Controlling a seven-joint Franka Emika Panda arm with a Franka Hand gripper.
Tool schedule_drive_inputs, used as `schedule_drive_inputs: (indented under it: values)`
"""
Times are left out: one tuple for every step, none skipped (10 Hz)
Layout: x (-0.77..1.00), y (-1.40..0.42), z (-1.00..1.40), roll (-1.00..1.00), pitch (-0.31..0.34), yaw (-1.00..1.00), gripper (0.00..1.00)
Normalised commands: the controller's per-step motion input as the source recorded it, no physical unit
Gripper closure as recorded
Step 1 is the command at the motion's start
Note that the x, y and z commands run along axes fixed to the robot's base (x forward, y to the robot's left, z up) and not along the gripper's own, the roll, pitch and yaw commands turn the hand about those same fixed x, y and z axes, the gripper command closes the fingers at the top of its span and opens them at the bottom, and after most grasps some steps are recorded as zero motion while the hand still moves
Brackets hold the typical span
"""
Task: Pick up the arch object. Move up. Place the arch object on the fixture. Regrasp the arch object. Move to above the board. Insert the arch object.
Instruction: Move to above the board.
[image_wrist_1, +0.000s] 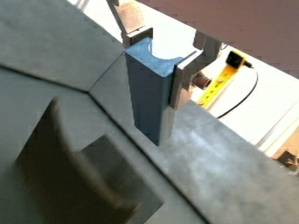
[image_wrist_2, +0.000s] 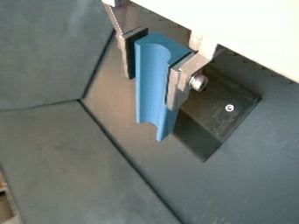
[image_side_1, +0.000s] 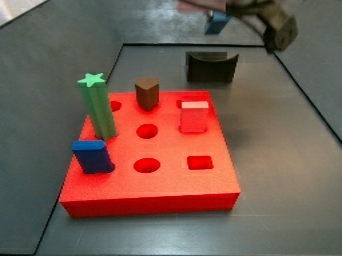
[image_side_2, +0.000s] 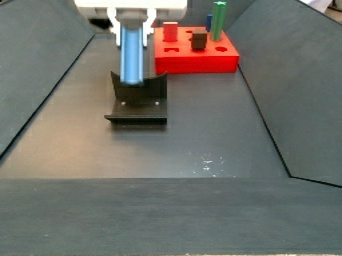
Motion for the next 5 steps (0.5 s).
schedule_drive_inputs:
  values:
    - [-0.06,0.05,1.00,-0.10,0.050,-0.18,1.00]
    - [-0.07,0.04,1.00,-0.09,0.104,-0.11,1.00]
    - [-0.07,0.04,1.00,-0.09,0.124,-0.09,1.00]
    - [-0.06,0.03,1.00,-0.07,0.152,-0.04,1.00]
    - [-0.06,0.03,1.00,-0.06,0.163,-0.02,1.00]
